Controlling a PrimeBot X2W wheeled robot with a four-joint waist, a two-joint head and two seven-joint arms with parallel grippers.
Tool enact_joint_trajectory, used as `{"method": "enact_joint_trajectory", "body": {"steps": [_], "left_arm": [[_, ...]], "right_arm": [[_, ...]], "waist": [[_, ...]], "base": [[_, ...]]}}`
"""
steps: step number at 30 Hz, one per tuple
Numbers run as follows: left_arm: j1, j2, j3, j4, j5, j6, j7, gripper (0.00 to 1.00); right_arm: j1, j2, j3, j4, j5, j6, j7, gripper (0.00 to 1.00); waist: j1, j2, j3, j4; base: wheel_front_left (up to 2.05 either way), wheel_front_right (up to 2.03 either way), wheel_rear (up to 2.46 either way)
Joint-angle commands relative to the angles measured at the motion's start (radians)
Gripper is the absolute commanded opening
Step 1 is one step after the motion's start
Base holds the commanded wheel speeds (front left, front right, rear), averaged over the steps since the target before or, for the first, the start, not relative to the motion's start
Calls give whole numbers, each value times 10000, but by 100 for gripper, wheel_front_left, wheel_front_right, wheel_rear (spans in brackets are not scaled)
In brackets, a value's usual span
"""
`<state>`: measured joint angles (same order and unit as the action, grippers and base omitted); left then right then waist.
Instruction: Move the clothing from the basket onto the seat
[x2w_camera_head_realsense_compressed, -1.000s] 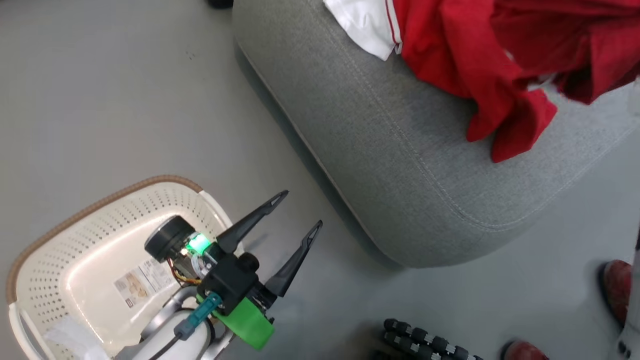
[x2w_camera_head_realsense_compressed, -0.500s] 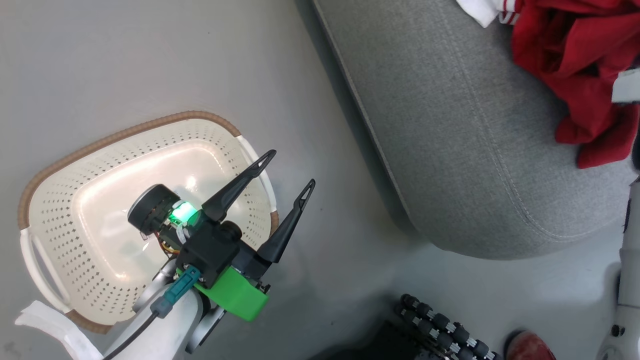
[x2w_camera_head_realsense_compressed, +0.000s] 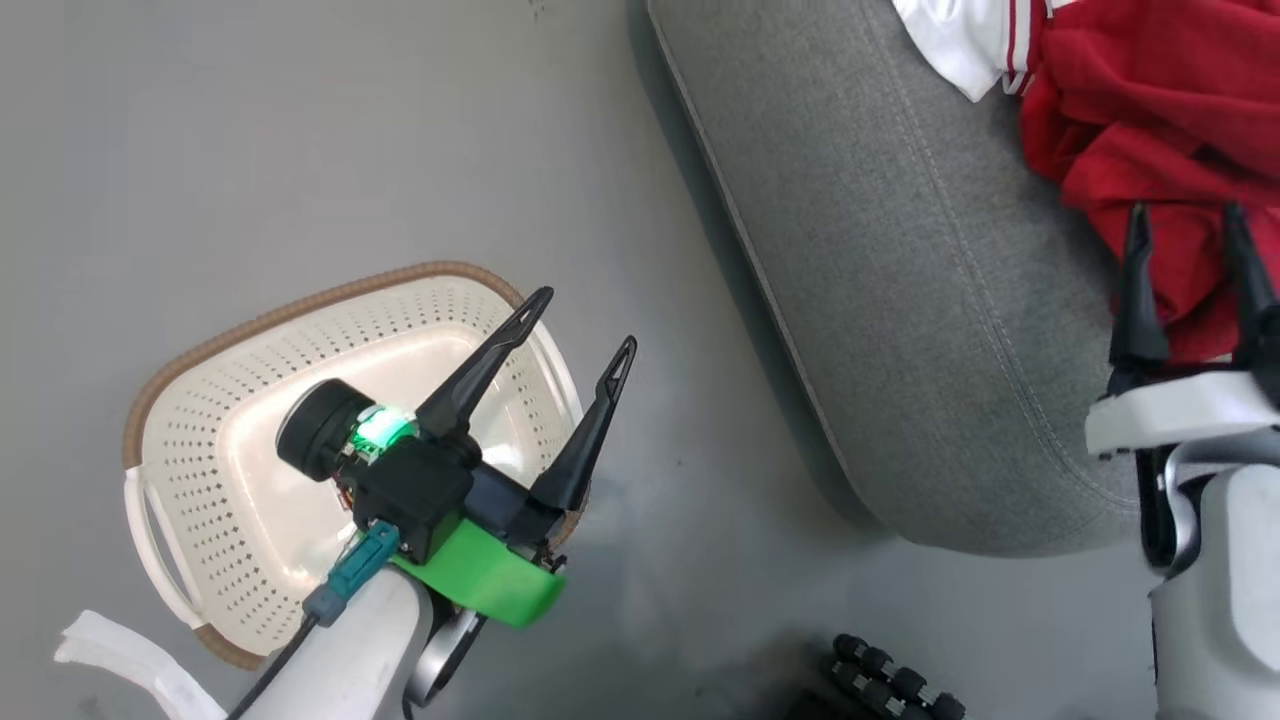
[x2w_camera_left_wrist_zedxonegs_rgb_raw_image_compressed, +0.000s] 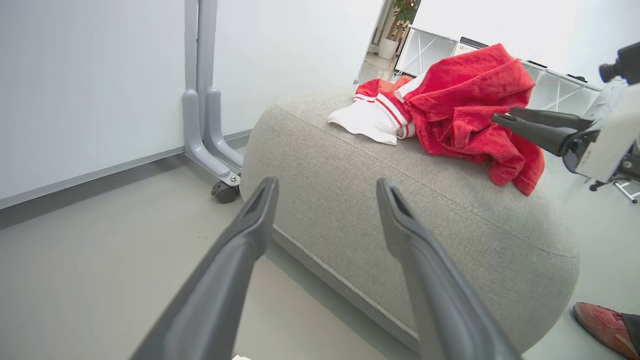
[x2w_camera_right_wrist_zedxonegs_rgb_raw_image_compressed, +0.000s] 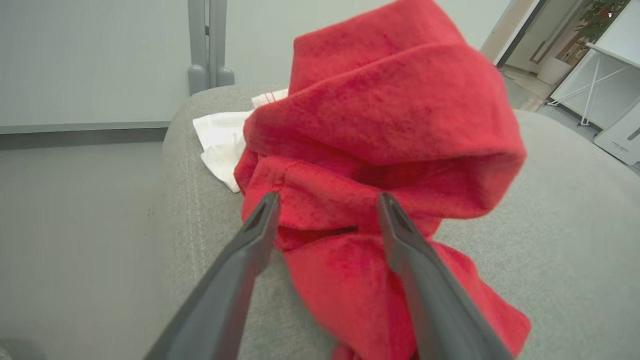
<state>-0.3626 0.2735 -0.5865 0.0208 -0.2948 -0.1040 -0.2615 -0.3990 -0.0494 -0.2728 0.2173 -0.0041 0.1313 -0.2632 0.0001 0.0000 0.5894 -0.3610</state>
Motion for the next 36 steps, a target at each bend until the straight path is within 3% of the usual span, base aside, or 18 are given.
{"method": "enact_joint_trajectory", "body": {"steps": [1,11,21,28,36], "left_arm": [[263,-129,134,24,45,60,-38,100],[1344,-1815,1862,209,278,46,-28,100],[2690,-2222,3458,799,498,232,-28,100],[3569,-2233,4415,580,477,527,-26,100],[4352,-2233,4911,330,592,496,-28,100]], "right_arm": [[363,-29,128,-83,121,-11,-23,100],[2104,-28,2578,-460,227,-12,-23,100],[2704,-44,3595,-915,123,-12,-23,100],[3250,-36,3779,-1451,347,-12,-23,100],[3868,-31,3642,-1874,772,-12,-23,100]], "waist": [[-1,0,-737,238],[-1,0,-2845,2192],[-1,0,-4654,4215],[-1,0,-5595,4788],[-1,0,-6173,4808]], "base": [[0,0,0],[0,0,0],[0,0,0],[0,0,0],[0,0,0]]}}
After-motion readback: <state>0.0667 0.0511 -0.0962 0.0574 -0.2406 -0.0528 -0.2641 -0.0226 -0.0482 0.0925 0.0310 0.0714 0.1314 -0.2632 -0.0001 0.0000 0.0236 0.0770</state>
